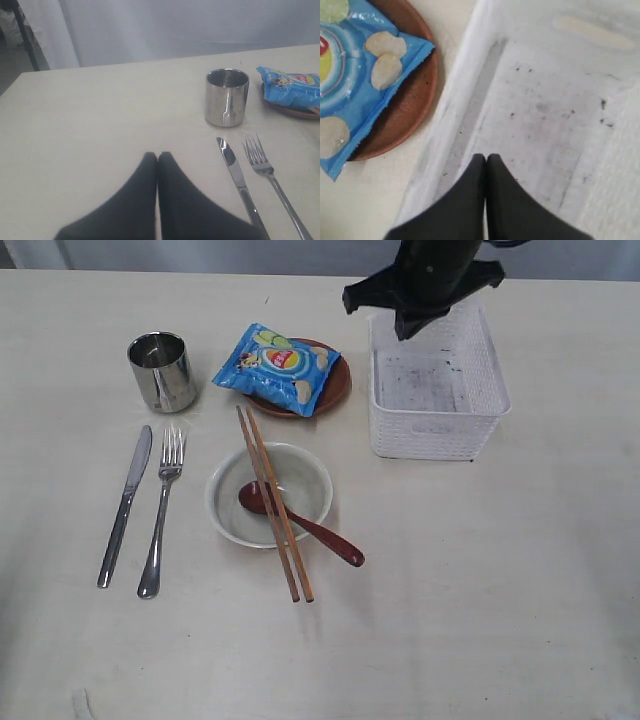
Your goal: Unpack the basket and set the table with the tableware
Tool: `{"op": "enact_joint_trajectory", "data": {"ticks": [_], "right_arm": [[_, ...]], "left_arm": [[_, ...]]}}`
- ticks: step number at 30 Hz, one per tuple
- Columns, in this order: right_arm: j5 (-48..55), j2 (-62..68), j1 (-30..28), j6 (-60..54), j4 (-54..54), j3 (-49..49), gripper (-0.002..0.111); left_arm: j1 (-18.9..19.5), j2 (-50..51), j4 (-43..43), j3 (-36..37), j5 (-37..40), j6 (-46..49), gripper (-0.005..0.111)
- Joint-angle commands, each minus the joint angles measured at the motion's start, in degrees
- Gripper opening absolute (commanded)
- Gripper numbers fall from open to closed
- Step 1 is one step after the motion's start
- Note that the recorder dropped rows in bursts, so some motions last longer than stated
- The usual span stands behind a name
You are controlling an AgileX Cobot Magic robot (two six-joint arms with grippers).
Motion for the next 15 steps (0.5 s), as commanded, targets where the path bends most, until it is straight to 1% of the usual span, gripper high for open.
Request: {"op": "enact_joint_trajectory", "data": {"ticks": [1, 3, 5, 12, 13, 15], "right_arm": [[1.2, -7.8, 0.0, 0.8, -0.9, -0.2, 0.0], [-1.5, -12.2, 0.5, 1.4, -0.4, 2.2, 0.0], [-6.8, -17.0, 1.2, 3.1, -0.4, 7.1, 0.0], [-28.3, -36.3, 5.1, 4.6, -1.0, 32.9, 0.0], [-30.1, -38.2, 5.3, 4.6, -1.0, 35.0, 0.0], [-30.7, -42.7, 5.3, 4.6, 0.2, 38.8, 0.0]], "left_arm": [[-0.4, -0.1, 0.0, 0.1, 0.0, -0.1, 0.0], [-0.4, -0.1, 0.0, 0.1, 0.0, -0.1, 0.0], [-0.4, -0.1, 0.0, 0.1, 0.0, -0.1, 0.0], [-0.4, -0.1, 0.0, 0.1, 0.0, -0.1, 0.0], [-0.4, -0.1, 0.0, 0.1, 0.0, -0.1, 0.0], [-0.4, -0.1, 0.0, 0.1, 0.0, -0.1, 0.0]]}}
